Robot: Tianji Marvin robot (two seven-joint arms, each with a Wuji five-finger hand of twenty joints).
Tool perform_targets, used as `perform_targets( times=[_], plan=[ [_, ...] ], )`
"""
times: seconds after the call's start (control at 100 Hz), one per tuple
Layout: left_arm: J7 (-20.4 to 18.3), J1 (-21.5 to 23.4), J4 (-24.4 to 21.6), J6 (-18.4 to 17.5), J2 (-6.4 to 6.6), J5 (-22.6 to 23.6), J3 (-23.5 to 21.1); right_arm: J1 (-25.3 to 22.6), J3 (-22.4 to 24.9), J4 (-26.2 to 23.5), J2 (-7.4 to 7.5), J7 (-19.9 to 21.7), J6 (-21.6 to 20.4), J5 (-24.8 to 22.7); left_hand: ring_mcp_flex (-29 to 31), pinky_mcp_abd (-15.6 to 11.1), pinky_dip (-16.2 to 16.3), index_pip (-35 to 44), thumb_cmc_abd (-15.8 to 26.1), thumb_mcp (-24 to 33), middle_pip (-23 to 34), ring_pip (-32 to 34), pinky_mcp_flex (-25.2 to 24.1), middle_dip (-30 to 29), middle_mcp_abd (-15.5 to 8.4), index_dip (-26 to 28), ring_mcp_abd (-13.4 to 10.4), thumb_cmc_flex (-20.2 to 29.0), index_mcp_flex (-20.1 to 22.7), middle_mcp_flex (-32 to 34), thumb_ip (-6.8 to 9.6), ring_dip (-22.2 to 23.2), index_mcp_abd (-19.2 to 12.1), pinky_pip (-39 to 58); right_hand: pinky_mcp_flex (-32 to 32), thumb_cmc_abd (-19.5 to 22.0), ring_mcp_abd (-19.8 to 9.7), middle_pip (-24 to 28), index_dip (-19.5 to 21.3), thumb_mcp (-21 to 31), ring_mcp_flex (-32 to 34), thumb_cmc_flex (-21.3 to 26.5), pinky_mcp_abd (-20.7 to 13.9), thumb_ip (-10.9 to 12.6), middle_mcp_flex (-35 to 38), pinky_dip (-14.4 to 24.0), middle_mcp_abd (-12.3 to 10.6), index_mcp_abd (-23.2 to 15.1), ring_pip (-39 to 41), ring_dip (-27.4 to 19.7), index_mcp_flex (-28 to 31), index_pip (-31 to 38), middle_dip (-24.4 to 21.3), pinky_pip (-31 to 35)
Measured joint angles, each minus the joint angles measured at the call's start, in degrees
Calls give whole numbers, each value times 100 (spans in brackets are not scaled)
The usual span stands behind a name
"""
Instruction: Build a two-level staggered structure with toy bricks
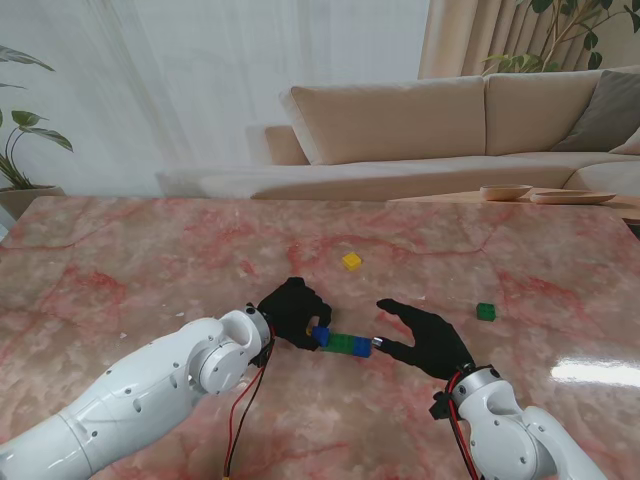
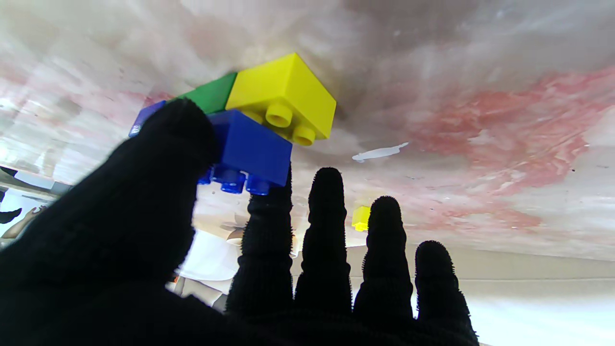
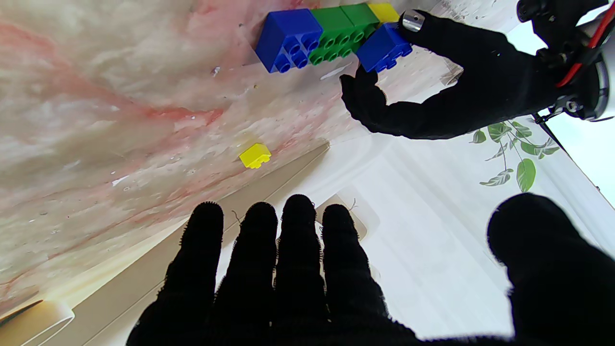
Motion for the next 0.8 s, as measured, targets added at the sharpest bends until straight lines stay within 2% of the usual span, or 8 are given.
perform_targets(
  times=[0.41,0.45,0.51,0.8],
  plan=[
    [-36,0,0,5,12,11,-9,-3,5,0,2,26,-20,35,0,1,14,-81,185,177,-3,-67,-6,0,0,71,0,-241,-162,0,21,0,0,-34,3,0,0,0,0,0,0,0,0,0,0,0,0,0,0,0,0,0,0,0],
    [-38,1,0,5,14,17,-9,-3,5,0,2,26,-24,35,0,1,18,-96,185,177,-3,-67,-7,0,0,73,0,-241,-164,0,149,0,0,-66,2,0,0,0,0,0,0,0,0,0,0,0,0,0,0,0,0,0,0,0],
    [-36,1,0,5,15,36,-9,-3,5,0,2,26,-32,35,0,1,60,-143,185,177,-3,-67,-7,0,0,127,0,-239,-165,0,199,0,0,-78,3,0,0,0,0,0,0,0,0,0,0,0,0,0,0,0,0,0,0,0],
    [27,-3,30,13,14,58,6,-4,13,-2,3,53,-43,57,0,1,69,-149,185,244,-3,-68,-7,1,-1,142,0,-250,-194,-22,204,0,7,-85,4,0,0,0,0,0,0,0,0,0,0,0,0,0,0,0,0,0,0,0]
  ],
)
